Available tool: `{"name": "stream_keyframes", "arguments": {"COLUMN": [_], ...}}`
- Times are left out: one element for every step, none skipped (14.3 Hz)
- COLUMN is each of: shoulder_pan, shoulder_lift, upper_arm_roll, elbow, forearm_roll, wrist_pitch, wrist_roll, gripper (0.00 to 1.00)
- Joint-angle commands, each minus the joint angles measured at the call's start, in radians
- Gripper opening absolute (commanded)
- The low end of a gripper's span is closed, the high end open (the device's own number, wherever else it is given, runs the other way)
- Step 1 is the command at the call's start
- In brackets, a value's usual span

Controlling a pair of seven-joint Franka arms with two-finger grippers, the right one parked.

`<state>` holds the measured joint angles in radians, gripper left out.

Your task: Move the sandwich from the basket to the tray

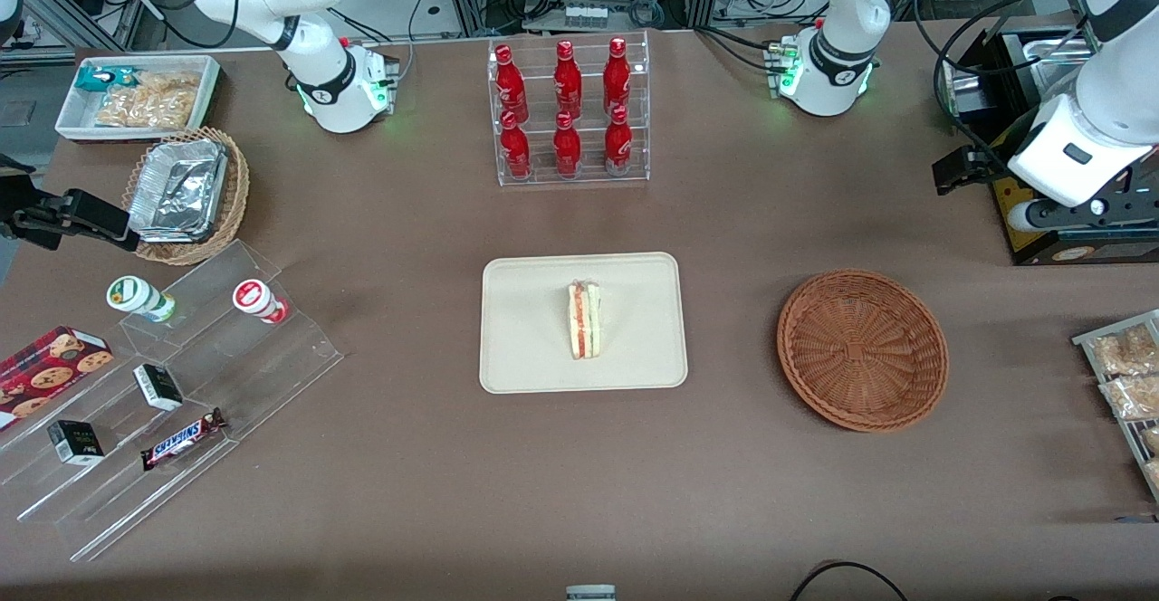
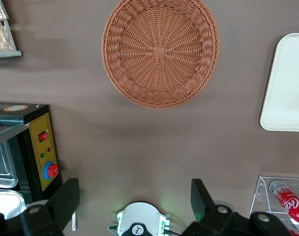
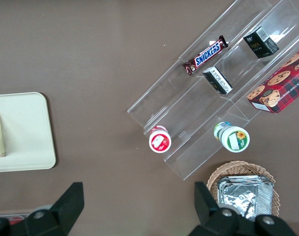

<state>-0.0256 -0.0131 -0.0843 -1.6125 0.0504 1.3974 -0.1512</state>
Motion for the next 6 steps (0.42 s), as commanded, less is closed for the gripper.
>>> {"name": "stream_keyframes", "arguments": {"shoulder_pan": [0.149, 0.151, 0.151, 0.151, 0.151, 0.151], "shoulder_lift": [-0.013, -0.011, 0.001, 0.015, 0.018, 0.018], "upper_arm_roll": [-0.151, -0.156, -0.157, -0.157, -0.157, -0.157], "elbow": [-0.004, -0.004, 0.009, 0.032, 0.039, 0.04], "forearm_roll": [-0.009, -0.011, -0.011, -0.011, -0.014, -0.014], "wrist_pitch": [-0.015, -0.014, -0.009, -0.014, -0.014, -0.014], "wrist_roll": [0.012, 0.01, 0.005, 0.007, 0.007, 0.007], "gripper": [1.0, 1.0, 1.0, 1.0, 1.0, 1.0]}}
